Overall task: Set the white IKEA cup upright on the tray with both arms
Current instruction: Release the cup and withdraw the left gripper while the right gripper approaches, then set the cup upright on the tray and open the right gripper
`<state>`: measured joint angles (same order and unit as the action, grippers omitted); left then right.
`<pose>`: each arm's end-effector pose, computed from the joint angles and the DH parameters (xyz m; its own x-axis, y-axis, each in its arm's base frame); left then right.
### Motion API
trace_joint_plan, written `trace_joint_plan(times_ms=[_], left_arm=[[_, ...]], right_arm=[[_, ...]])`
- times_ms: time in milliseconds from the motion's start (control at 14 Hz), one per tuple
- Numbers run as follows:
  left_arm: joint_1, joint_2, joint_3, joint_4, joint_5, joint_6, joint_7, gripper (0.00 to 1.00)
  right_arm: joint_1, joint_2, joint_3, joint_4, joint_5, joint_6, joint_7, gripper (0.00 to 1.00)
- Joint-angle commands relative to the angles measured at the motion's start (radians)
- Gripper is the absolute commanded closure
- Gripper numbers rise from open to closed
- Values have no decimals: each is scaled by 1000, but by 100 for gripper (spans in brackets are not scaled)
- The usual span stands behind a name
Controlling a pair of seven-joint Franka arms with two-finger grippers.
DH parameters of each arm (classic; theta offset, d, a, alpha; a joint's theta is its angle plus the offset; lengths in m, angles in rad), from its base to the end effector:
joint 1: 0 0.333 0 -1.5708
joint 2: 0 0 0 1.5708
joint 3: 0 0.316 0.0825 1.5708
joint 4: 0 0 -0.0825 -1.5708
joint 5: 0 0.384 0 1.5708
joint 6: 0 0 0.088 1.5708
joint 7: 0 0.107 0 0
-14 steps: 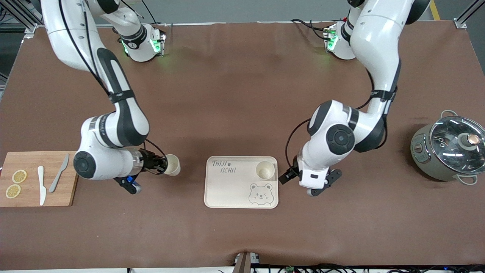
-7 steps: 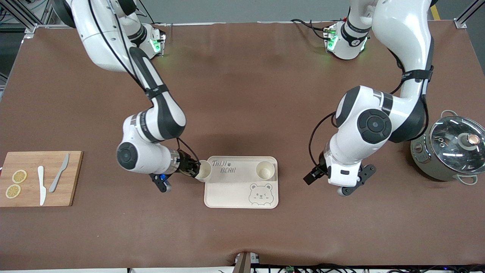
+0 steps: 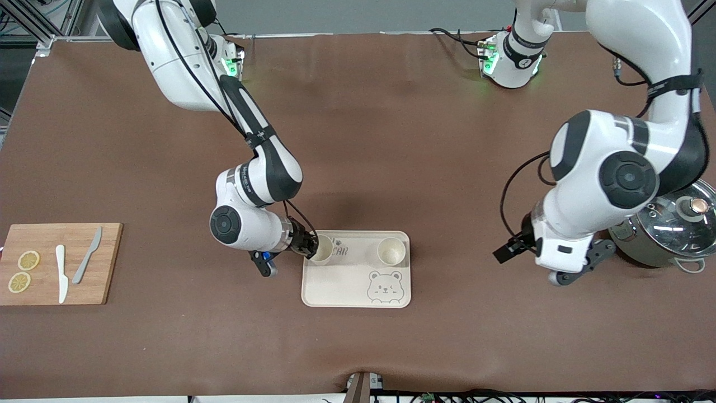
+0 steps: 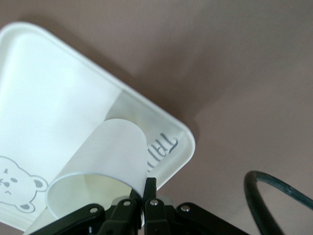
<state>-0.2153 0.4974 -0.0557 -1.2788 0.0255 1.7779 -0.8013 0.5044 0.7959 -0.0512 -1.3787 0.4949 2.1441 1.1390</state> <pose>0.6812 -0.1783 0.4673 0.8619 0.5071 0.0005 0.5071 -0.8619 0.0028 0.6475 0.3463 0.2394 0.5569 -0.7500 -0.3567 -0.8186 -0.5684 -0.0829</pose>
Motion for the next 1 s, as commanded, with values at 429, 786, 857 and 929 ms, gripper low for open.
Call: trace_joint_plan(times_ms=[429,786,857,929], left_arm=[[163,-126,-3,-27,22,-129,235,0],[226,-190,-1,-24,22,-172,336,0],[232,-195,-3,-24,22,-172,341,0],[234,-200,-1,-25,22,-173,355,0]], right_arm=[[5,34,-12,30,25,2,21,0],[8,16,-19,33,19,-7,19,0],[3,3,-19,33,19,-12,18,0],[0,-4,-21,33,17,-13,16,0]])
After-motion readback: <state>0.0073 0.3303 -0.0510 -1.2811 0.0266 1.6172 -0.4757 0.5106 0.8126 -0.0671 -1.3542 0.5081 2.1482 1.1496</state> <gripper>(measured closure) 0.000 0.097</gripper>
